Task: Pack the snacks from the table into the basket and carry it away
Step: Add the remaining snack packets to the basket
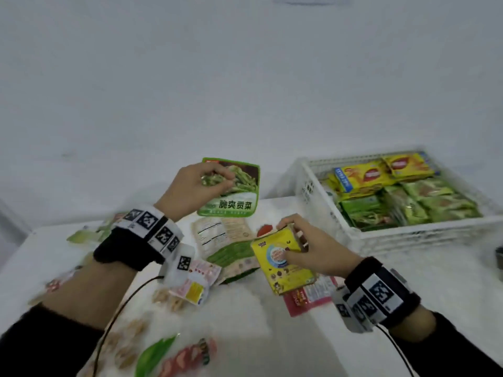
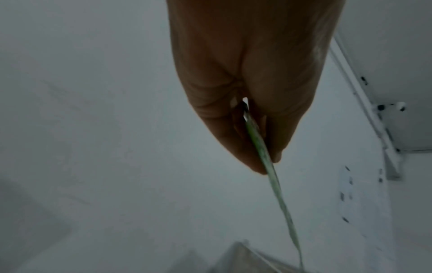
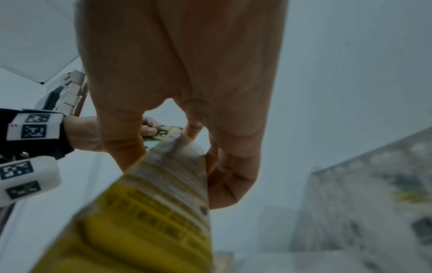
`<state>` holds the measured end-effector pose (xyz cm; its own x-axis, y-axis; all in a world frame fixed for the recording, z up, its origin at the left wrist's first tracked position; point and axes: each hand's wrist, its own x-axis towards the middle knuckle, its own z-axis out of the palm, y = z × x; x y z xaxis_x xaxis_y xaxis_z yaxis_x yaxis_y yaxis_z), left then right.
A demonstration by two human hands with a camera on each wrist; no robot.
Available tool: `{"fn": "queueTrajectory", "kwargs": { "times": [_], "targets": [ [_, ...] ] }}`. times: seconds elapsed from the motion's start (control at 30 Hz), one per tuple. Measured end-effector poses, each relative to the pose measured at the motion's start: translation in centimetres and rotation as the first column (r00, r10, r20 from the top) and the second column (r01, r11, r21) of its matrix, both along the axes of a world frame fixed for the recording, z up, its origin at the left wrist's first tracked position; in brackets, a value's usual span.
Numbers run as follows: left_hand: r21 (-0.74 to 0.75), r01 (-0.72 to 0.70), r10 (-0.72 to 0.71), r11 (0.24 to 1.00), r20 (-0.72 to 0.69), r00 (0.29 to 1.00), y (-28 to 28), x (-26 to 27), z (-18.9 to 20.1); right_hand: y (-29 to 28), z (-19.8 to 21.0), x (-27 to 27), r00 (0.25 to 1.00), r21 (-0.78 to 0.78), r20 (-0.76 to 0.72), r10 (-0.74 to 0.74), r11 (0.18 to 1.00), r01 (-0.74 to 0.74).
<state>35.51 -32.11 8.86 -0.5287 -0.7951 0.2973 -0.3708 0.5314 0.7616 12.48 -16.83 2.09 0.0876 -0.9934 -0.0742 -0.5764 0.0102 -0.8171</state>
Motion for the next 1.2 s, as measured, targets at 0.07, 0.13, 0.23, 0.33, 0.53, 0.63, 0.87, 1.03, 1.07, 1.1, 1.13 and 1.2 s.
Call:
{"fn": "queueTrajectory", "kwargs": {
  "times": [0.07,0.13,0.23,0.33,0.53,0.63,0.87,1.03,1.07,1.1,1.13,1.2],
  "targets": [
    [0.017,0.034,-0.034,0.999,-0.031,0.999,-0.2,-5.6,0.2,0.9,1.6,-3.7,0.999,-0.025,-0.039,-0.032,0.999,0.031],
    [0.029,0.102,-0.102,0.994,0.009,0.995,-0.3,-10.9,0.5,1.6,3.3,-7.6,0.998,-0.055,-0.025,-0.061,0.997,0.059],
    [0.075,0.179,-0.185,0.981,0.090,0.979,-0.3,-18.3,1.2,2.3,5.4,-14.3,0.986,-0.092,-0.067,-0.154,0.985,0.147],
    [0.117,0.243,-0.253,0.963,0.077,0.964,0.1,-25.5,2.0,2.9,6.5,-21.5,0.954,-0.113,-0.123,-0.273,0.959,0.260],
    [0.352,0.237,-0.340,0.905,0.266,0.902,1.1,-37.9,0.4,3.7,5.9,-34.3,0.847,-0.130,-0.163,-0.506,0.862,0.490],
    [0.418,0.192,-0.371,0.888,0.404,0.836,1.0,-41.2,-2.0,3.9,5.5,-38.0,0.827,-0.116,-0.135,-0.545,0.838,0.533],
    [0.347,0.196,-0.387,0.917,0.658,0.645,-0.4,-43.4,-7.6,2.2,4.8,-41.2,0.874,-0.077,-0.113,-0.473,0.881,0.467],
    [0.245,0.280,-0.336,0.928,0.876,0.346,-0.1,-44.8,-9.4,1.0,4.3,-41.5,0.917,-0.047,-0.123,-0.381,0.925,0.378],
    [0.255,0.295,-0.335,0.921,0.904,0.264,0.0,-45.0,-9.6,0.7,4.2,-41.5,0.923,-0.039,-0.118,-0.366,0.931,0.364],
    [0.268,0.305,-0.335,0.914,0.923,0.191,0.0,-45.1,-9.8,0.6,4.1,-41.5,0.927,-0.027,-0.116,-0.358,0.934,0.357],
    [0.274,0.321,-0.330,0.906,0.934,0.134,-0.1,-45.2,-10.0,0.6,4.0,-41.6,0.930,-0.021,-0.109,-0.351,0.936,0.351],
    [0.265,0.339,-0.299,0.903,0.953,0.052,-0.2,-45.3,-10.3,0.6,3.8,-41.7,0.932,-0.011,-0.099,-0.348,0.937,0.349]
  ]
}}
